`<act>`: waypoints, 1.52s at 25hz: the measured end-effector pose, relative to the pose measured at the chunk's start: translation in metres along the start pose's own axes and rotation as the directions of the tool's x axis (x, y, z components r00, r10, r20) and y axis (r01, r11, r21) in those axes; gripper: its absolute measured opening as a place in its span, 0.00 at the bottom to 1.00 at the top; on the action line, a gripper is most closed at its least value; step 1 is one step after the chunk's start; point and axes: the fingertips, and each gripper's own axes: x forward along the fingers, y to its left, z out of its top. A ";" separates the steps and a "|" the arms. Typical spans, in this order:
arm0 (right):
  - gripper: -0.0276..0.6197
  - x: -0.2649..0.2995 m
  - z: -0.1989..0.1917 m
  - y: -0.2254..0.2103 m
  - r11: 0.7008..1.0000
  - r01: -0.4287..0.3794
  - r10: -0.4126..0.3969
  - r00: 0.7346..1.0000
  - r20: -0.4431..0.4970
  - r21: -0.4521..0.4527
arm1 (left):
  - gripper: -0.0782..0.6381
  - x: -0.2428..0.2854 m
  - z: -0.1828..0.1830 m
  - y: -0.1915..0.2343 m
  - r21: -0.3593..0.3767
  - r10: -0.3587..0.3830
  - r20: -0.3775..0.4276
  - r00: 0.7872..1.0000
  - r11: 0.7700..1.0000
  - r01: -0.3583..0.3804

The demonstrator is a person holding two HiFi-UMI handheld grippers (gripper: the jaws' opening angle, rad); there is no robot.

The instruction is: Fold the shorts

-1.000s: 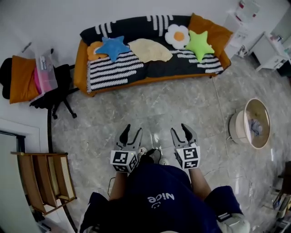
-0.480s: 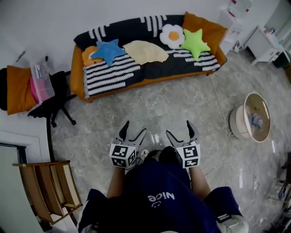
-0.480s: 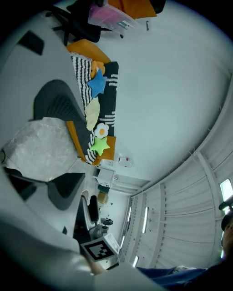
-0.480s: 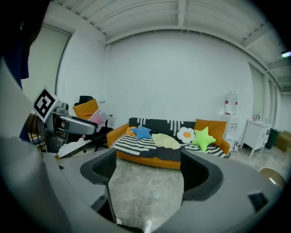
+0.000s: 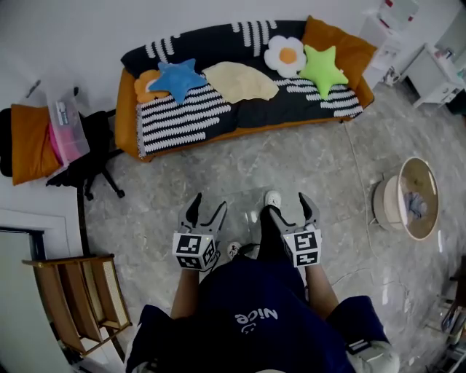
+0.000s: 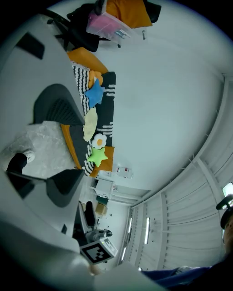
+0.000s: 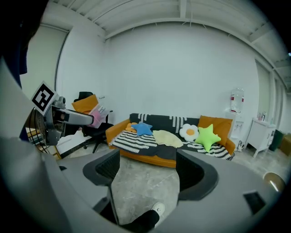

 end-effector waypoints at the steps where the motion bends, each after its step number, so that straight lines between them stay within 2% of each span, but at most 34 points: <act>1: 0.63 0.011 0.003 -0.009 1.000 -0.011 0.011 1.000 -0.001 -0.004 | 0.53 0.010 0.004 0.002 0.006 0.010 -0.003 1.000 1.000 -0.010; 7: 0.59 0.086 0.032 -0.066 0.994 -0.099 0.098 0.995 -0.021 -0.042 | 0.49 0.080 0.030 0.014 -0.020 0.088 -0.013 0.996 0.996 -0.088; 10: 0.58 0.124 0.054 -0.095 0.988 -0.146 0.145 0.989 -0.026 -0.052 | 0.42 0.120 0.044 0.019 -0.040 0.122 -0.038 0.992 0.991 -0.124; 17: 0.52 0.181 0.086 -0.165 0.965 -0.235 0.231 0.972 -0.054 -0.116 | 0.42 0.212 0.083 0.011 -0.057 0.166 -0.040 0.985 0.984 -0.168; 22: 0.47 0.202 0.089 -0.203 0.961 -0.255 0.247 0.966 -0.079 -0.111 | 0.42 0.256 0.099 0.002 -0.066 0.190 -0.033 0.981 0.979 -0.191; 30: 0.45 0.219 0.084 -0.222 0.953 -0.283 0.269 0.955 -0.128 -0.106 | 0.42 0.289 0.104 0.005 -0.074 0.215 -0.055 0.975 0.973 -0.219; 38: 0.45 0.246 0.090 -0.235 0.970 -0.230 0.218 0.967 -0.132 -0.081 | 0.41 0.320 0.092 0.027 -0.033 0.177 -0.102 0.979 0.983 -0.181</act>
